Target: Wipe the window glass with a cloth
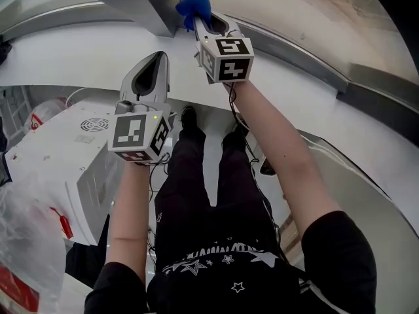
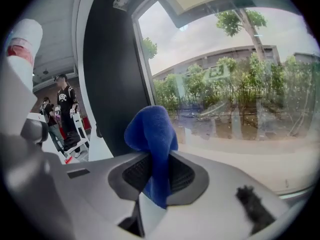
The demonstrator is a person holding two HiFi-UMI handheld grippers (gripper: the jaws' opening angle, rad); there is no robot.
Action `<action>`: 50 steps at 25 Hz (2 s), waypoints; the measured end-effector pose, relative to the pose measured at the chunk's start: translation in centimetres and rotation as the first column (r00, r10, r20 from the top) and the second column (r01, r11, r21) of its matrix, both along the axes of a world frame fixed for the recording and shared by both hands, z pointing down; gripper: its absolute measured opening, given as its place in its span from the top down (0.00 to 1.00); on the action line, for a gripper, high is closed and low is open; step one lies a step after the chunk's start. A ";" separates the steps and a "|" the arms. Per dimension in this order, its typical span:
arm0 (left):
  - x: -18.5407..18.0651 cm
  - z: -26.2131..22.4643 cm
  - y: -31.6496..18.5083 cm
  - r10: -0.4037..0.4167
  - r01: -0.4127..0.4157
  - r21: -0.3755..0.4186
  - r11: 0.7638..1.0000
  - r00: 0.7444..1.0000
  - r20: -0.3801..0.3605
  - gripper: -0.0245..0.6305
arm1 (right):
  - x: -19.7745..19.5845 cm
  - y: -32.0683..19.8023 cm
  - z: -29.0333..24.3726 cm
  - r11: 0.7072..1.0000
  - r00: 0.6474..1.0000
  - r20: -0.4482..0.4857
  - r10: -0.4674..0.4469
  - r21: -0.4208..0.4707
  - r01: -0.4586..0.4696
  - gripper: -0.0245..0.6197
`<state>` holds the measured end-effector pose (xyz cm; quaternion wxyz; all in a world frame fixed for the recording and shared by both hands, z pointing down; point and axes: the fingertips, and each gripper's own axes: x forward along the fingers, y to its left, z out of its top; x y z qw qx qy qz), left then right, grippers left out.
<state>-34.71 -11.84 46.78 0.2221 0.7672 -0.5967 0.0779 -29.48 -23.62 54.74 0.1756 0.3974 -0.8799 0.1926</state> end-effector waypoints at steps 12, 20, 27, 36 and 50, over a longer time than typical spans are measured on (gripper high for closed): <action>1.8 0.3 -1.7 0.019 -0.018 -0.026 1.000 0.999 0.031 0.95 | 6.9 -1.4 0.6 0.997 0.996 -0.036 0.080 -0.021 -0.081 0.85; 11.4 0.1 -3.1 0.130 -0.129 -0.036 0.991 0.991 0.028 0.95 | 19.5 -1.3 1.2 0.977 0.976 -0.061 0.208 -0.027 -0.210 0.85; 22.1 0.4 -3.4 0.222 -0.221 -0.046 0.974 0.975 0.025 0.95 | 32.2 0.0 1.3 0.947 0.947 -0.074 0.314 -0.042 -0.318 0.85; 34.9 0.6 -4.1 0.349 -0.348 -0.046 0.936 0.937 0.018 0.95 | 48.2 1.2 1.4 0.879 0.877 -0.095 0.471 -0.033 -0.476 0.85; 47.3 1.6 -4.0 0.469 -0.466 -0.074 0.882 0.883 0.025 0.95 | 66.6 2.4 2.7 0.710 0.704 -0.156 0.693 -0.024 -0.704 0.85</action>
